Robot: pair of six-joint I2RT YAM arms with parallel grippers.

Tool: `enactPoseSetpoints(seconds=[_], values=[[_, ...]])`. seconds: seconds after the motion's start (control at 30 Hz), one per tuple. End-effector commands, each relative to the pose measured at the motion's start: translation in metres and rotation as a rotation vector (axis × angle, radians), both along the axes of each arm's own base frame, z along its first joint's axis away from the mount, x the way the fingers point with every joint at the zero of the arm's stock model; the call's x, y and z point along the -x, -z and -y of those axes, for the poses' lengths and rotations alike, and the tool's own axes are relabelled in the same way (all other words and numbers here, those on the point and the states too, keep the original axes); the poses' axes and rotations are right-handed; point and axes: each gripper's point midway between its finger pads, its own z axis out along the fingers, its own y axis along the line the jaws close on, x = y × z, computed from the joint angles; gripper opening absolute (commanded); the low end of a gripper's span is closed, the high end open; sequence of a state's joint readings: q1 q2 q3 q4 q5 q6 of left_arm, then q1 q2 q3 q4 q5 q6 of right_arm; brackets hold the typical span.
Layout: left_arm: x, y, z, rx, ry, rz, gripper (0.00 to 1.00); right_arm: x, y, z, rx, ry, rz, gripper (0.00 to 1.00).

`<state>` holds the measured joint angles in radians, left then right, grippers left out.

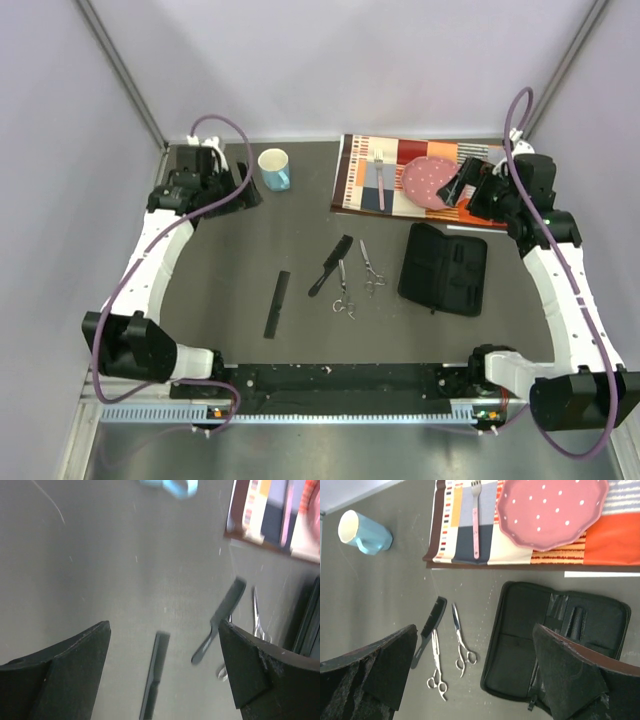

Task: Sort the hair-cutting tools
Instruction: Pick up the comb at the center of the board.

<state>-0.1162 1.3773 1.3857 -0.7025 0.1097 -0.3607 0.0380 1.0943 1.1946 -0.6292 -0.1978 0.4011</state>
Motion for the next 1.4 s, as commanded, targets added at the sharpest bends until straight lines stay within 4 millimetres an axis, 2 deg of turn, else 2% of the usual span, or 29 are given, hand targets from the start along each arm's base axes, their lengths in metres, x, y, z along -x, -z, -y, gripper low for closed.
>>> enactPoseSetpoints(seconds=[0.0, 0.03, 0.07, 0.13, 0.17, 0.3, 0.47, 0.53, 0.67, 1.07, 1.37], values=[[0.056, 0.042, 0.026, 0.035, 0.142, -0.163, 0.93, 0.002, 0.0, -0.005, -0.018, -0.037, 0.013, 0.98], [0.064, 0.049, 0.028, 0.036, 0.139, -0.182, 0.93, 0.003, 0.002, -0.007, -0.023, -0.045, 0.007, 0.98], [0.078, 0.069, 0.035, 0.033, 0.154, -0.231, 0.93, 0.003, 0.004, -0.008, -0.026, -0.048, 0.0, 0.98], [0.09, 0.079, 0.039, 0.054, 0.14, -0.252, 0.94, 0.005, 0.009, -0.009, -0.032, -0.056, -0.011, 0.98], [0.099, 0.093, 0.046, 0.067, 0.159, -0.281, 0.94, 0.005, 0.01, -0.01, -0.032, -0.058, -0.014, 0.98], [0.118, 0.12, 0.061, 0.071, 0.182, -0.351, 0.99, 0.007, 0.018, -0.011, -0.036, -0.063, -0.034, 0.98], [0.138, 0.159, 0.077, -0.01, 0.216, -0.477, 0.99, 0.011, 0.024, -0.015, -0.062, -0.072, -0.053, 0.97], [0.143, 0.167, 0.083, -0.018, 0.226, -0.498, 0.99, 0.013, 0.024, -0.017, -0.069, -0.08, -0.056, 0.96], [0.152, 0.196, 0.088, -0.042, 0.231, -0.568, 0.93, 0.016, 0.027, -0.017, -0.071, -0.083, -0.059, 0.96], [0.162, 0.233, 0.077, -0.107, 0.203, -0.638, 0.82, 0.02, 0.026, -0.019, -0.082, -0.092, -0.062, 0.95], [0.167, 0.247, 0.074, -0.171, 0.205, -0.698, 0.64, 0.02, 0.019, -0.012, -0.048, -0.068, -0.043, 0.95]])
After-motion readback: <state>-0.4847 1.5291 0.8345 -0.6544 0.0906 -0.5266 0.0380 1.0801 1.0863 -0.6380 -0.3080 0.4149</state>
